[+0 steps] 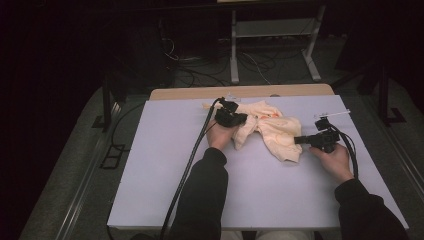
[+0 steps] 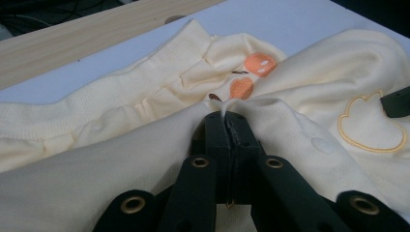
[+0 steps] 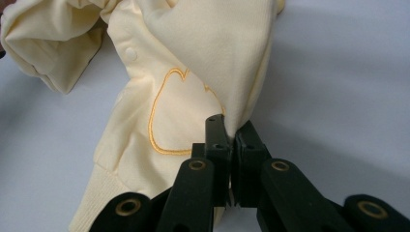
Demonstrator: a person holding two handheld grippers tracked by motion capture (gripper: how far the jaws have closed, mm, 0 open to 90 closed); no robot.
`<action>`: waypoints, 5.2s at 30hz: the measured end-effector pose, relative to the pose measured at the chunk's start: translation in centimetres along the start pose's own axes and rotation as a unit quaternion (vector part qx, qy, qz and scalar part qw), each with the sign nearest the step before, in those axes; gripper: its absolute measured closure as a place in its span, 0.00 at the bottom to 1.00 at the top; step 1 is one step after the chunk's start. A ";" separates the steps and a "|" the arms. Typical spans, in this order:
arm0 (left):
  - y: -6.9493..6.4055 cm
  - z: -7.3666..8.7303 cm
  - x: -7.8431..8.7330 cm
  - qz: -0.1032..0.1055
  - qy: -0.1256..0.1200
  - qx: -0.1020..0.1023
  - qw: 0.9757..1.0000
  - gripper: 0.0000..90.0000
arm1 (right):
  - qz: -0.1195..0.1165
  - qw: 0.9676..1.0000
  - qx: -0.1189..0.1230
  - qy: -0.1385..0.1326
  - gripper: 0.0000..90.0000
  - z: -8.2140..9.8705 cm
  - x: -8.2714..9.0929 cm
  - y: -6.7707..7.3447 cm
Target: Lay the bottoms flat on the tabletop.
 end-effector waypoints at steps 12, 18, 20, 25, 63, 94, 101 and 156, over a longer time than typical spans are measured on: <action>-0.2 -0.6 3.6 -0.030 -0.046 -0.006 0.998 0.71 | 0.001 1.000 -0.009 -0.016 0.65 -0.3 0.6 0.0; -0.4 -0.7 5.7 -0.020 -0.062 0.008 0.998 0.56 | -0.019 0.999 -0.005 -0.039 0.57 -0.9 1.5 0.9; -0.6 -0.6 6.4 -0.007 -0.066 0.016 0.998 0.52 | -0.025 0.999 -0.007 -0.048 0.55 -1.1 1.9 1.1; -1.1 -0.2 7.5 0.008 -0.067 0.018 0.998 0.45 | -0.029 0.997 -0.008 -0.077 0.49 -1.7 3.1 1.4; -3.4 5.4 4.4 0.084 -0.029 0.014 0.996 0.54 | -0.062 0.991 0.117 0.018 0.51 1.0 -0.5 9.3; -3.4 4.5 -1.5 0.006 0.033 -0.038 0.999 0.69 | 0.090 0.979 0.184 0.009 0.79 1.3 -2.2 7.5; -3.2 4.4 -1.6 0.006 0.026 -0.031 0.999 0.78 | 0.077 0.981 0.175 0.011 0.80 1.2 -2.2 7.3; -7.2 7.7 7.4 -0.002 0.105 -0.081 0.991 0.85 | -0.012 0.989 0.146 0.003 0.85 2.3 1.6 9.2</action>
Point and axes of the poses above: each handheld gripper's, and its own axes: x roughly backward along the jaws, z roughly out of its underside, y roughly to its left, the point moved 8 cm from there along -x, roughly forward along the jaws, and after that the axes turned 8 degrees about z, right-handed, at the moved point
